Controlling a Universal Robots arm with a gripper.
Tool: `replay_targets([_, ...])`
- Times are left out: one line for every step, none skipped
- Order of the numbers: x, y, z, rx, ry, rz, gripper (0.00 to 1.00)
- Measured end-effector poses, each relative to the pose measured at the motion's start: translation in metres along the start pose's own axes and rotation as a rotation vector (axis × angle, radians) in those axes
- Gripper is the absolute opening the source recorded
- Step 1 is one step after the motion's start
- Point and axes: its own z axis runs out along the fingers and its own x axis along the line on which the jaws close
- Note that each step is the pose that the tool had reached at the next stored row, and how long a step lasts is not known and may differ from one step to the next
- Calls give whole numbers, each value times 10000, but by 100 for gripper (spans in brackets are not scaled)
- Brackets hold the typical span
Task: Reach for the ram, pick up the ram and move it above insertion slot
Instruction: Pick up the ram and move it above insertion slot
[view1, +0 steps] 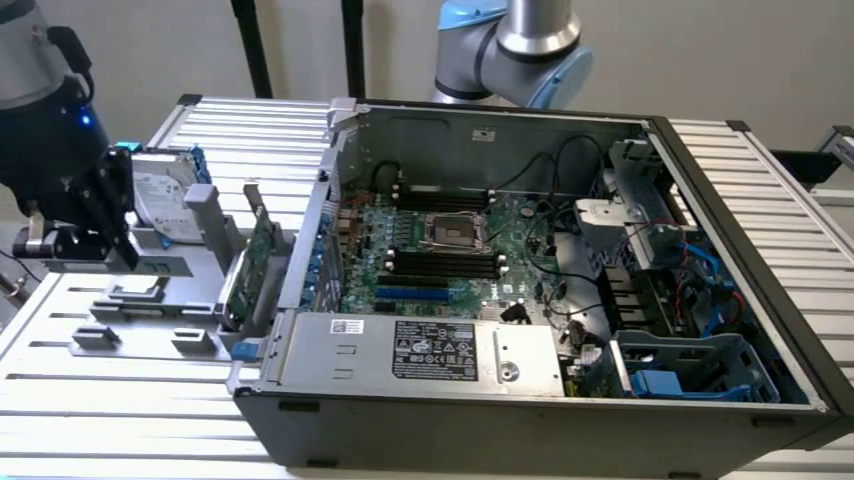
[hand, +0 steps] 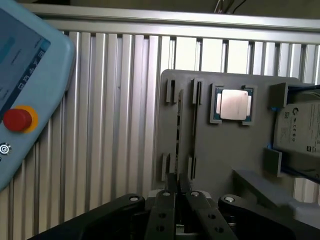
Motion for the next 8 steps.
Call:
replay_targets([0,-20,-45,1,-9,-18,14])
replay_targets([1,-41,-91,2,-20,-36,14])
replay_targets([2,-61,-136,2,-28,-53,14])
replay_targets([3,-85,-185,3,-40,-72,14])
replay_targets([3,-108,-230,4,-51,-89,14])
replay_targets([4,-134,-276,2,-63,-105,14])
replay_targets([5,-162,-322,4,-76,-118,14])
replay_targets([6,-193,-366,4,-90,-129,14])
